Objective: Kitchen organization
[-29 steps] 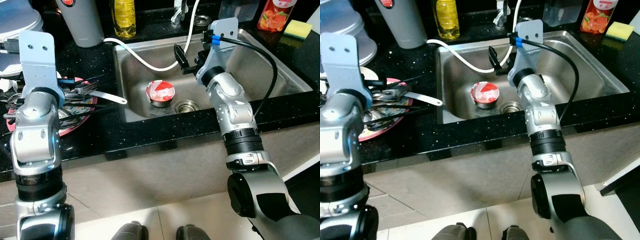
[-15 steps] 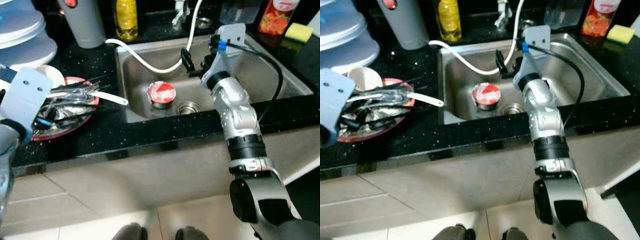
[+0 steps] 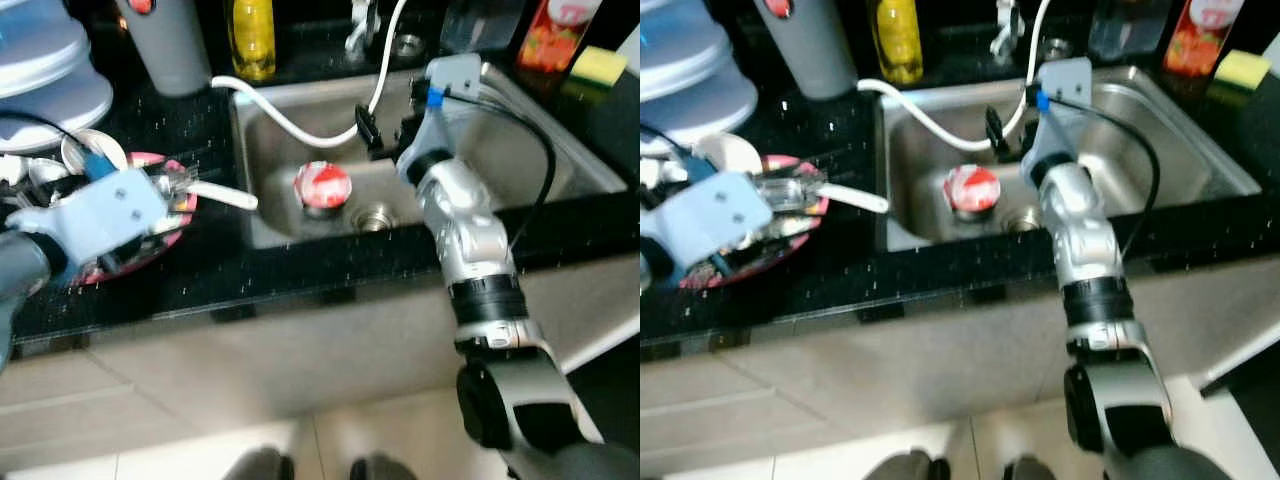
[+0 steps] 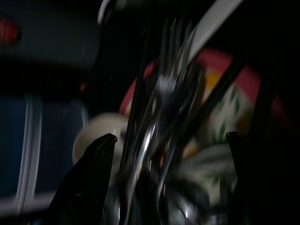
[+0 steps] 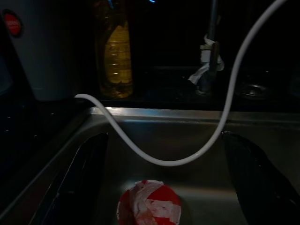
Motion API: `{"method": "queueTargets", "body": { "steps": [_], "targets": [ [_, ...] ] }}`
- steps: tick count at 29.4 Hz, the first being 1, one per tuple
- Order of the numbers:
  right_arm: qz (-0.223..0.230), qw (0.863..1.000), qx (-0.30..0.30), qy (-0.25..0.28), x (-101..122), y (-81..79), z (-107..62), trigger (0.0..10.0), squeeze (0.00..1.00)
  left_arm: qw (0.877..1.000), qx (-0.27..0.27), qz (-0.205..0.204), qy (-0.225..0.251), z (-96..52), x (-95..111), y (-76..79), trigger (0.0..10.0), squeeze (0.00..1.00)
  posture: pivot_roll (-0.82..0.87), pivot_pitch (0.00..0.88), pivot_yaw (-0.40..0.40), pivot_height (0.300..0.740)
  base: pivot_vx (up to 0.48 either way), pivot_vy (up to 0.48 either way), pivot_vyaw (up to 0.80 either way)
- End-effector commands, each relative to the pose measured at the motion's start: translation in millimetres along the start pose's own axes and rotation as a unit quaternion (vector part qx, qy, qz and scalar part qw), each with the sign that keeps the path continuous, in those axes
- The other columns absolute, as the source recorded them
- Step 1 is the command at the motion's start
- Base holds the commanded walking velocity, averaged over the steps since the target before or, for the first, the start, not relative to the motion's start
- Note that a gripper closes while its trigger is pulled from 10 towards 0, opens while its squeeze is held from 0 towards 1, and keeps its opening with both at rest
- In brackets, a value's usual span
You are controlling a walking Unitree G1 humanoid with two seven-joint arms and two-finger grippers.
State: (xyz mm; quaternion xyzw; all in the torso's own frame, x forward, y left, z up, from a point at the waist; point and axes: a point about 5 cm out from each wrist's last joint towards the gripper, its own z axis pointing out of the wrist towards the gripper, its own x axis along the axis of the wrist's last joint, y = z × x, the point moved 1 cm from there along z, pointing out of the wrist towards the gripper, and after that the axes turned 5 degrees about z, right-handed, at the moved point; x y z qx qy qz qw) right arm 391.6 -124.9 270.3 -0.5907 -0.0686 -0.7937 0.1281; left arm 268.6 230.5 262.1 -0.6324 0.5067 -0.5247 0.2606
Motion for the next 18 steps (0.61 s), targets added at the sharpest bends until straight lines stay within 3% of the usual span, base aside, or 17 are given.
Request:
{"method": "queueTargets", "body": {
  "steps": [1,3,4,6,9,11,16,18],
  "targets": [
    [-0.002,1.000,0.003,0.006,4.2,-2.9,0.2,10.0,0.00,0.999,-0.031,0.023,0.009,1.7,2.3,0.0,7.7,0.00,0.16,0.035,0.063,0.740,0.000,0.000,0.00],
    [-0.002,1.000,0.002,0.009,5.0,-2.3,-0.5,10.0,0.00,0.998,-0.041,0.031,0.022,1.1,5.2,-3.4,8.2,0.00,0.15,0.025,0.077,0.740,0.000,0.000,0.00],
    [-0.003,1.000,-0.002,0.009,4.6,-0.9,-1.7,10.0,0.00,0.998,-0.031,0.043,0.018,-1.4,4.0,-9.3,9.8,0.00,0.15,0.022,0.080,0.740,0.000,0.000,0.00],
    [-0.002,1.000,-0.005,0.008,3.8,0.5,-2.9,10.0,0.00,0.998,-0.016,0.052,0.014,-4.3,3.0,-16.3,10.0,0.00,0.15,0.021,0.080,0.740,0.000,0.000,0.00],
    [-0.001,1.000,-0.009,0.006,1.8,1.7,-5.1,10.0,0.00,0.998,0.033,0.059,0.006,-11.0,1.7,-37.0,10.0,0.00,0.14,0.021,0.076,0.740,0.000,0.000,0.00],
    [-0.001,1.000,-0.008,0.004,1.4,1.1,-5.4,10.0,0.00,0.998,0.041,0.055,0.007,-12.9,1.7,-42.2,10.0,0.00,0.14,0.021,0.076,0.740,0.000,0.000,0.00],
    [-0.002,1.000,0.001,0.002,0.9,-1.9,-4.5,10.0,0.00,0.998,0.025,0.063,-0.018,-19.7,-8.2,-43.3,10.0,0.00,0.14,0.018,0.057,0.740,0.000,0.000,0.00],
    [-0.002,1.000,0.008,0.000,1.2,-4.5,-2.2,10.0,0.00,0.997,0.008,0.061,-0.048,-18.3,-25.9,-39.5,9.3,0.00,0.15,0.017,0.037,0.740,0.000,0.000,0.00]
  ]
}}
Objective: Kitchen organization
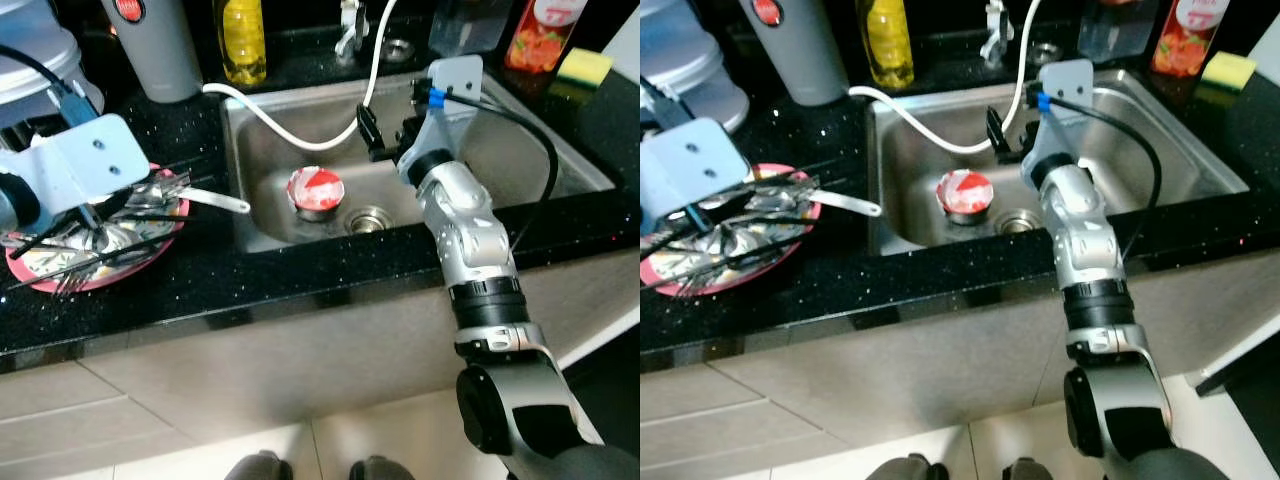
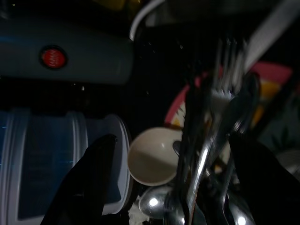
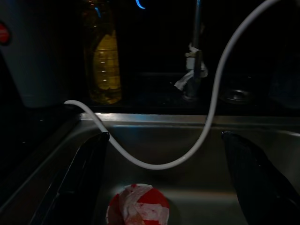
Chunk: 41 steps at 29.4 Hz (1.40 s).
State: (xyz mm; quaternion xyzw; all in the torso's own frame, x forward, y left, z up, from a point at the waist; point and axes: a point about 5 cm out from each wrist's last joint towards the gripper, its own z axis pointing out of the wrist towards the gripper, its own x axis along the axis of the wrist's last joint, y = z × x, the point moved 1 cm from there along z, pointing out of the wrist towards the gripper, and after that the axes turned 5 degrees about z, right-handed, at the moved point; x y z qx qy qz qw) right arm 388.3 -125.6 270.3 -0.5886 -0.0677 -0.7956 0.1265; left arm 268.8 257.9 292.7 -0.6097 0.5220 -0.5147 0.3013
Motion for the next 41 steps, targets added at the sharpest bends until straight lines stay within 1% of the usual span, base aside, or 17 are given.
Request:
{"method": "queueTargets", "body": {
  "steps": [1,3,6,7,8,9,11,14,16,17,19,20,22,24,29,34,41],
  "targets": [
    [0.000,1.000,0.013,-0.003,0.4,-5.6,1.9,10.0,0.00,0.999,-0.021,0.012,-0.040,-1.2,-18.5,0.9,9.3,0.00,0.15,0.017,0.037,0.740,0.000,0.000,0.00],
    [0.001,1.000,0.019,-0.001,1.5,-9.9,3.8,10.0,0.00,0.998,-0.039,0.014,-0.048,7.2,-26.0,9.8,9.3,0.00,0.15,0.010,0.041,0.740,0.000,0.000,0.00],
    [0.001,1.000,0.021,0.001,2.8,-11.4,3.8,10.0,0.00,0.997,-0.036,0.024,-0.069,11.8,-33.0,11.3,9.4,0.00,0.15,0.009,0.044,0.740,0.000,0.000,0.00],
    [0.001,1.000,0.019,0.003,3.4,-11.2,3.1,10.0,0.00,0.996,-0.002,0.005,-0.094,15.0,-42.1,5.4,9.0,0.00,0.14,0.006,0.052,0.740,0.000,0.000,0.00],
    [0.001,1.000,0.019,0.003,3.4,-11.2,3.1,10.0,0.00,0.996,-0.002,0.005,-0.094,15.0,-42.1,5.4,9.0,0.00,0.14,0.006,0.052,0.740,0.000,0.000,0.00],
    [0.002,1.000,0.012,0.004,2.7,-8.6,1.2,10.0,0.00,0.990,0.064,-0.063,-0.112,21.0,-50.5,-2.9,9.6,0.00,0.14,0.000,0.058,0.740,0.000,0.000,0.00],
    [0.004,1.000,0.008,0.001,1.4,-6.8,0.2,10.0,0.00,0.988,0.072,-0.077,-0.113,24.2,-52.0,-1.3,9.2,0.00,0.14,0.000,0.058,0.740,0.000,0.000,0.00],
    [0.004,1.000,0.005,-0.002,-0.7,-5.4,-1.8,10.0,0.00,0.982,0.088,-0.139,-0.093,30.6,-49.8,1.3,8.4,0.00,0.13,0.000,0.060,0.740,0.000,0.000,0.00],
    [0.003,1.000,0.008,-0.001,-0.4,-5.8,-2.1,10.0,0.00,0.971,0.116,-0.196,-0.078,34.4,-48.3,-1.6,8.3,0.00,0.13,0.000,0.059,0.740,0.000,0.000,0.00],
    [0.003,1.000,0.008,-0.001,-0.2,-5.9,-1.8,10.0,0.00,0.966,0.118,-0.217,-0.074,37.3,-48.3,0.6,7.0,0.00,0.13,0.000,0.053,0.740,0.000,0.000,0.00],
    [0.003,1.000,0.008,-0.001,-0.2,-5.8,-1.4,10.0,0.00,0.963,0.116,-0.231,-0.073,40.2,-48.6,4.1,7.0,0.00,0.13,0.000,0.050,0.740,0.000,0.000,0.00],
    [0.004,1.000,0.010,-0.001,0.2,-7.1,-0.5,10.0,0.00,0.967,0.103,-0.218,-0.077,42.2,-49.1,8.4,6.2,0.00,0.13,0.000,0.045,0.740,0.000,0.000,0.00],
    [0.004,1.000,0.013,0.000,0.6,-8.8,0.5,10.0,0.00,0.972,0.089,-0.200,-0.083,44.5,-49.8,13.0,6.2,0.00,0.13,0.000,0.045,0.740,0.000,0.000,0.00],
    [0.004,1.000,0.017,0.001,1.5,-10.7,1.5,10.0,0.00,0.978,0.086,-0.165,-0.093,46.3,-50.9,8.3,4.6,0.00,0.14,0.000,0.042,0.740,0.000,0.000,0.00],
    [0.006,1.000,0.016,0.001,1.5,-11.1,1.6,10.0,0.00,0.988,0.053,-0.082,-0.116,47.9,-59.0,-1.5,4.7,0.00,0.14,0.000,0.044,0.740,0.000,0.000,0.00],
    [0.006,1.000,0.015,0.000,0.6,-10.6,1.2,10.0,0.00,0.991,0.030,-0.055,-0.119,47.8,-61.7,-5.7,4.4,0.00,0.14,0.000,0.045,0.740,0.000,0.000,0.00],
    [0.006,1.000,0.012,-0.001,0.4,-9.3,-0.1,10.0,0.00,0.997,0.002,-0.073,-0.039,40.3,-33.0,-18.2,4.9,0.00,0.14,0.002,0.047,0.740,0.000,0.000,0.00]
  ]
}}
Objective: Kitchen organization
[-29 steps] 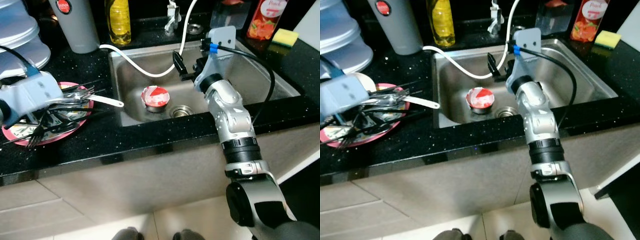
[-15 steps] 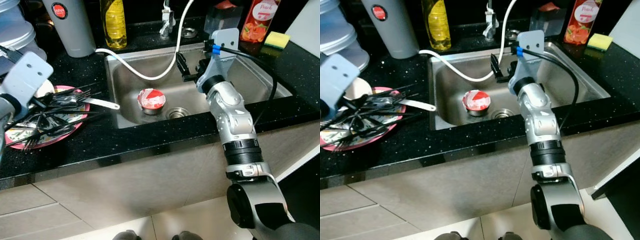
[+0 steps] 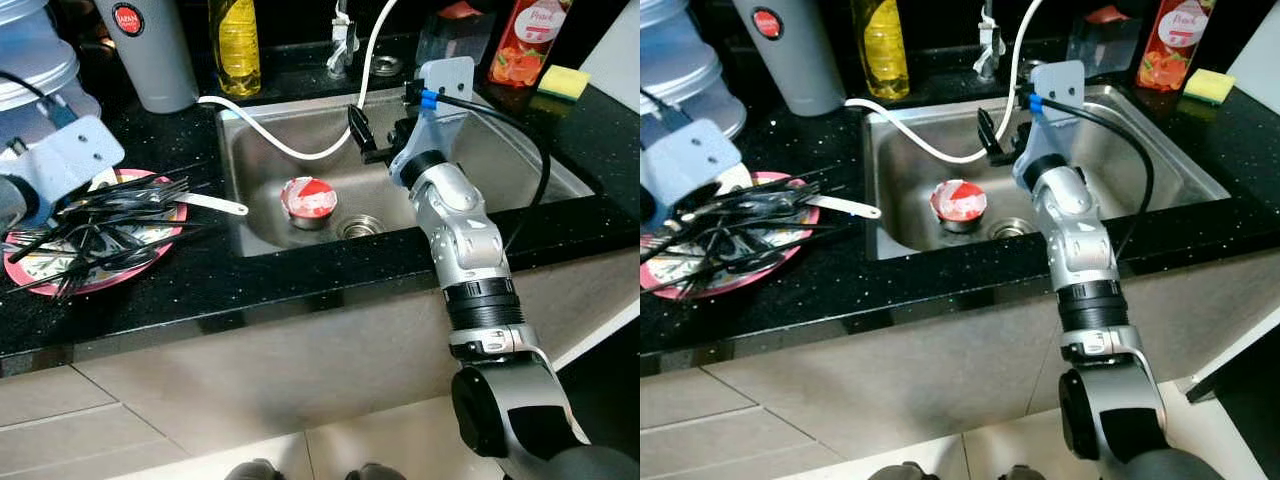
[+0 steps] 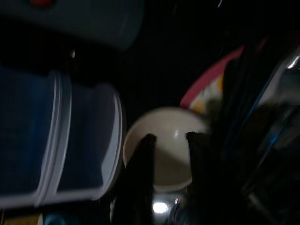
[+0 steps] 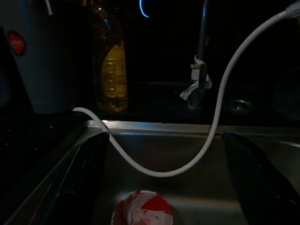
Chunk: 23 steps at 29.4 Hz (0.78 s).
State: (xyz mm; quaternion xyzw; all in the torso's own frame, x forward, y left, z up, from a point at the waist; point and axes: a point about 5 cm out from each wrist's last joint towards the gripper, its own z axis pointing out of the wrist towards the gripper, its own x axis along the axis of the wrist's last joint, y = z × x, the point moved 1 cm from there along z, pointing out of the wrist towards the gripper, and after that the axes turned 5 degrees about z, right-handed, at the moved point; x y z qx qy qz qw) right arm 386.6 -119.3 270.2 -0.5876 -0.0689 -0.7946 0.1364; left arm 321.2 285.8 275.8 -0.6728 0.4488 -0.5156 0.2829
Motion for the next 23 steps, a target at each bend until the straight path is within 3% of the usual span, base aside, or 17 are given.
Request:
{"method": "queueTargets", "body": {
  "steps": [1,3,4,6,14,15,17,18,19,23],
  "targets": [
    [-0.001,1.000,0.005,-0.002,0.5,-2.7,-0.1,10.0,0.00,1.000,-0.014,0.016,0.016,-11.2,7.1,-7.2,4.9,0.00,0.14,0.002,0.047,0.740,0.000,0.000,0.00],
    [-0.001,1.000,0.005,-0.004,0.1,-2.8,-0.2,10.0,0.00,0.999,-0.024,0.025,0.038,-16.3,15.6,-6.8,8.7,0.00,0.14,0.007,0.045,0.740,0.000,0.000,0.00],
    [-0.001,1.000,0.005,-0.004,0.1,-2.8,-0.2,10.0,0.00,0.999,-0.024,0.025,0.038,-16.3,15.6,-6.8,8.7,0.00,0.14,0.007,0.045,0.740,0.000,0.000,0.00],
    [-0.001,1.000,0.006,-0.005,-0.3,-3.1,-0.2,10.0,0.00,0.998,-0.028,0.027,0.046,-19.0,19.0,-7.1,10.0,0.00,0.15,0.011,0.043,0.740,0.000,0.000,0.00],
    [0.003,1.000,0.009,-0.007,-1.8,-6.4,1.8,10.0,0.00,0.997,-0.071,0.027,0.004,-10.8,-4.5,12.4,10.0,0.00,0.16,0.013,0.041,0.740,0.000,0.000,0.00],
    [0.003,1.000,0.009,-0.006,-1.8,-6.6,1.9,10.0,0.00,0.996,-0.080,0.030,-0.002,-8.3,-8.4,16.9,10.0,0.12,0.15,0.012,0.041,0.740,0.000,0.000,0.00],
    [0.003,1.000,0.009,-0.007,-1.8,-6.7,2.0,10.0,0.00,0.996,-0.085,0.032,-0.003,-7.4,-9.7,18.8,10.0,0.12,0.15,0.013,0.042,0.740,0.000,0.000,0.00],
    [0.003,1.000,0.008,-0.006,-1.8,-6.6,1.9,10.0,0.00,0.996,-0.085,0.031,-0.004,-6.1,-11.2,19.9,10.0,0.75,0.15,0.013,0.042,0.740,0.000,0.000,0.00],
    [0.004,1.000,0.008,-0.006,-1.7,-6.4,1.9,10.0,0.00,0.996,-0.084,0.028,-0.008,-4.7,-13.0,20.2,10.0,1.00,0.15,0.014,0.043,0.740,0.000,0.000,0.00],
    [0.003,1.000,0.005,-0.006,-1.5,-4.6,1.2,10.0,0.00,0.998,-0.064,0.013,-0.015,-0.8,-14.0,14.8,10.0,1.00,0.15,0.015,0.046,0.740,0.000,0.000,0.00]
  ]
}}
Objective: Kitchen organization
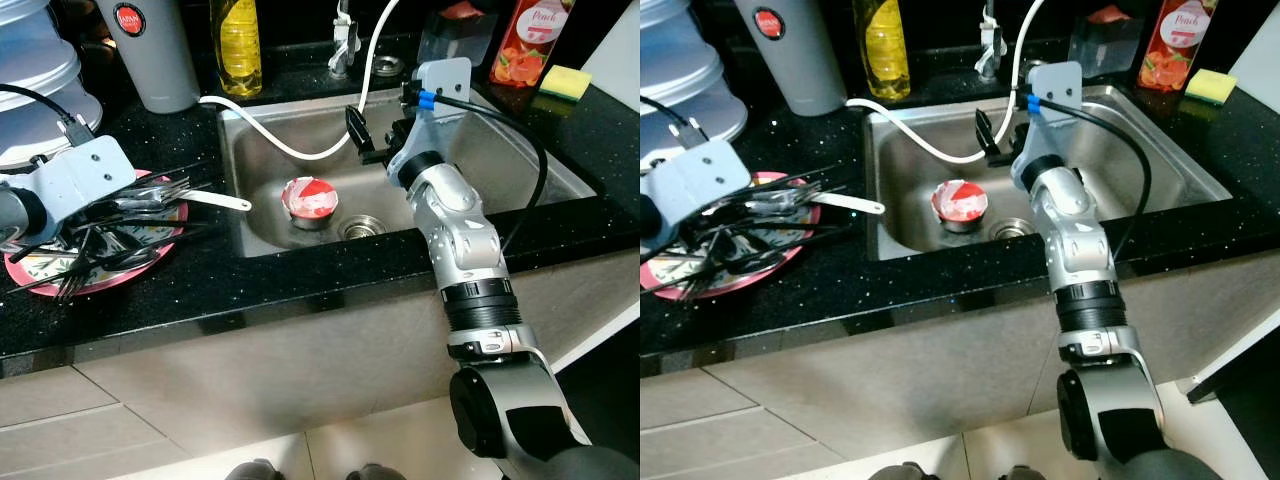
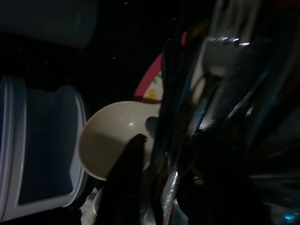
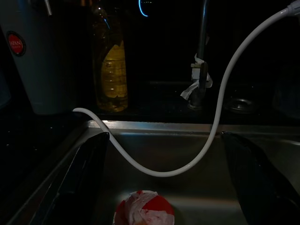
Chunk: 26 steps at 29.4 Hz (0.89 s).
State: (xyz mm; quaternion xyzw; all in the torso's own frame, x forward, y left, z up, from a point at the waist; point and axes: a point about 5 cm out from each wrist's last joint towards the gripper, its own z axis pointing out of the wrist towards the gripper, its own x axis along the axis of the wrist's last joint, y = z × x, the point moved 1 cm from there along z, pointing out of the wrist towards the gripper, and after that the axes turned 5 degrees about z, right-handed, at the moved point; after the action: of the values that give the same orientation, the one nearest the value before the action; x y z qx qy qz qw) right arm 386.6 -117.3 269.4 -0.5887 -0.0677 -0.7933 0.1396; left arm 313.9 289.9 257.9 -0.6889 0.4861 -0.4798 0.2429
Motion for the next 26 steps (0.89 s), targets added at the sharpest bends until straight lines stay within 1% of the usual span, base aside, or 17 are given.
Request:
{"method": "queueTargets", "body": {
  "steps": [1,2,7,10,11,12,15,19,23,24,25,26],
  "targets": [
    [0.000,1.000,0.004,-0.004,-0.5,-2.7,0.9,10.0,0.00,1.000,0.002,0.005,-0.011,0.8,-1.9,-0.9,10.0,1.00,0.15,0.015,0.046,0.740,0.000,0.000,0.00],
    [0.000,1.000,0.003,-0.005,-0.6,-2.3,0.8,10.0,0.00,1.000,0.003,0.003,-0.009,0.7,-1.0,-2.2,10.0,0.00,0.15,0.015,0.048,0.740,0.000,0.000,0.00],
    [0.000,1.000,0.001,-0.004,-0.9,-2.0,-0.1,10.0,0.00,1.000,0.004,0.006,0.001,-1.4,3.5,-7.9,10.0,0.00,0.14,0.014,0.050,0.740,0.000,0.000,0.00],
    [0.000,1.000,0.001,-0.004,-1.0,-1.9,0.0,10.0,0.00,1.000,0.001,0.007,0.005,-1.5,4.9,-8.3,10.0,0.00,0.14,0.012,0.050,0.740,0.000,0.000,0.00],
    [0.000,1.000,0.000,-0.004,-0.9,-1.6,-0.1,10.0,0.00,1.000,-0.012,0.009,0.012,-1.5,6.8,-4.8,10.0,0.00,0.14,0.012,0.050,0.740,0.000,0.000,0.00],
    [0.000,1.000,0.000,-0.004,-0.9,-1.6,-0.1,10.0,0.00,1.000,-0.012,0.009,0.012,-1.5,6.8,-4.8,10.0,0.00,0.14,0.012,0.050,0.740,0.000,0.000,0.00],
    [-0.001,1.000,-0.002,-0.003,-0.2,-1.2,0.1,10.0,0.00,0.999,-0.044,0.008,0.016,4.1,4.9,8.5,10.0,0.00,0.14,0.010,0.051,0.740,0.000,0.000,0.00],
    [-0.002,1.000,-0.003,-0.002,0.5,-0.3,0.1,10.0,0.00,0.998,-0.052,0.004,0.021,7.1,5.7,11.5,10.0,0.00,0.13,0.008,0.049,0.740,0.000,0.000,0.00],
    [-0.003,1.000,-0.004,-0.002,0.7,0.3,0.1,10.0,0.00,0.999,-0.051,0.005,0.007,11.5,-1.0,12.5,10.0,0.00,0.13,0.007,0.050,0.740,0.000,0.000,0.00],
    [-0.003,1.000,-0.004,-0.001,0.8,0.2,0.1,10.0,0.00,0.999,-0.042,0.011,-0.016,16.5,-10.1,12.3,8.9,0.00,0.12,0.005,0.053,0.740,0.000,0.000,0.00],
    [-0.003,1.000,-0.004,-0.001,0.9,0.2,0.0,10.0,0.00,0.999,-0.039,0.014,-0.026,18.5,-14.1,12.6,8.4,0.00,0.12,0.005,0.053,0.740,0.000,0.000,0.00],
    [-0.003,1.000,-0.004,-0.001,0.9,0.2,0.0,10.0,0.00,0.999,-0.039,0.014,-0.026,18.5,-14.1,12.6,8.4,0.00,0.12,0.005,0.053,0.740,0.000,0.000,0.00]
  ]
}}
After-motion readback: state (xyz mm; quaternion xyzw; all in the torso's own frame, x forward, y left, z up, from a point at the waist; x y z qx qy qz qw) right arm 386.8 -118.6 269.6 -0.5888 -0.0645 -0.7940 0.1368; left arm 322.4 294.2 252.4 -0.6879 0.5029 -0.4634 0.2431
